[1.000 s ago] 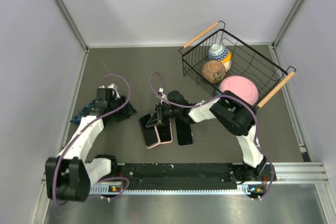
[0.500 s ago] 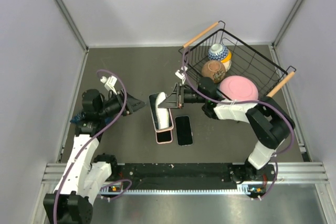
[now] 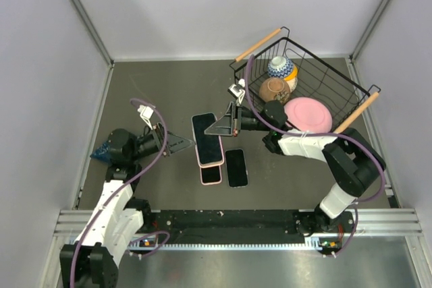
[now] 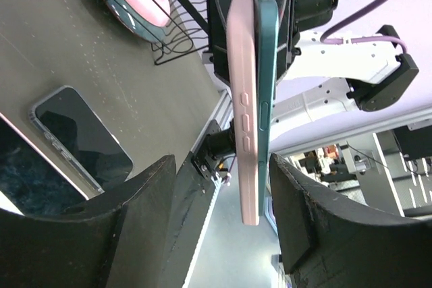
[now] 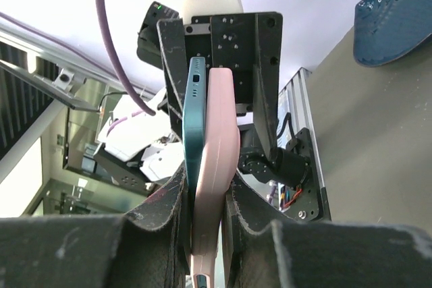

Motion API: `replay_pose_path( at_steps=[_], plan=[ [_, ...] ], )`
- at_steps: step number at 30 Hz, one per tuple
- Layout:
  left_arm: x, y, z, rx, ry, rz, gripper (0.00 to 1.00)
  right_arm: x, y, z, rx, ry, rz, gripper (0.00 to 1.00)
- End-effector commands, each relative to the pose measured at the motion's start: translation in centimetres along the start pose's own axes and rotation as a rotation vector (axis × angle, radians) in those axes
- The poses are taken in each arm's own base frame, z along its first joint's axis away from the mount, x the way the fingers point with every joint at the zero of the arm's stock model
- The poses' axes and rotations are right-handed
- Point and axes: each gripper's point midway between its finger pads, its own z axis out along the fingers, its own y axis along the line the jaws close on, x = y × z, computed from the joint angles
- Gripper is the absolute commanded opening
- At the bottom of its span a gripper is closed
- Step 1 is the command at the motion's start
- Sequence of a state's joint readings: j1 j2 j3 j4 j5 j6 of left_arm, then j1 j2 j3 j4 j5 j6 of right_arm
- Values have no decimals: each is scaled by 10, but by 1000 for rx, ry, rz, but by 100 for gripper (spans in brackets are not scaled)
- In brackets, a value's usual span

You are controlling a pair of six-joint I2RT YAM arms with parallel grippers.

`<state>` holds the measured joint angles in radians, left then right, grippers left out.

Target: Put the phone into the phone case

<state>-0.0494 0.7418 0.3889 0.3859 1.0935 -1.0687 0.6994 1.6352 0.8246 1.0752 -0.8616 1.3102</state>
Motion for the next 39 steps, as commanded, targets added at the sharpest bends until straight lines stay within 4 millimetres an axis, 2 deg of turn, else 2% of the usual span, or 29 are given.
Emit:
replay_pose_path(
  at_steps=[1, 6, 9, 10, 13, 14, 15, 16, 17, 18, 20, 21, 23, 31, 39],
  plan=[
    [6, -18, 2, 84, 18, 66, 63, -15, 33, -1, -61, -67, -114, 0],
    [14, -23, 13, 103, 38, 69, 63, -11, 22, -3, -25, -76, -104, 1],
    [17, -19, 19, 95, 51, 64, 57, -7, 21, -1, -21, -61, -105, 4],
    [16, -18, 21, 94, 50, 62, 51, -4, 21, 0, -20, -51, -110, 6],
    [16, -14, 24, 89, 57, 55, 41, 2, 18, 1, 24, -29, -144, 14],
    [16, -14, 25, 89, 61, 53, 35, 4, 8, 0, 72, -23, -151, 16],
    [16, -14, 25, 91, 63, 57, 29, 4, 8, -1, 83, -24, -164, 23],
    [16, -13, 25, 89, 66, 64, 24, 2, 15, -3, 82, -34, -182, 28],
    [16, -13, 25, 86, 64, 71, 13, 1, 16, -4, 86, -39, -194, 33],
    [17, -11, 25, 80, 69, 72, 8, 1, 21, -4, 83, -42, -195, 42],
    [19, -9, 25, 68, 79, 87, 2, -4, 32, -5, 74, -61, -205, 49],
    [21, -8, 24, 65, 84, 110, 2, -5, 34, -4, 76, -65, -203, 53],
    [23, -8, 23, 65, 97, 122, 1, -12, 40, -4, 78, -94, -200, 55],
    [30, -9, 24, 66, 136, 189, 1, -30, 59, 5, 5, -156, -150, 55],
    [33, 1, 26, 30, 161, 222, 0, -39, 66, 11, -75, -183, -72, 57]
  ],
)
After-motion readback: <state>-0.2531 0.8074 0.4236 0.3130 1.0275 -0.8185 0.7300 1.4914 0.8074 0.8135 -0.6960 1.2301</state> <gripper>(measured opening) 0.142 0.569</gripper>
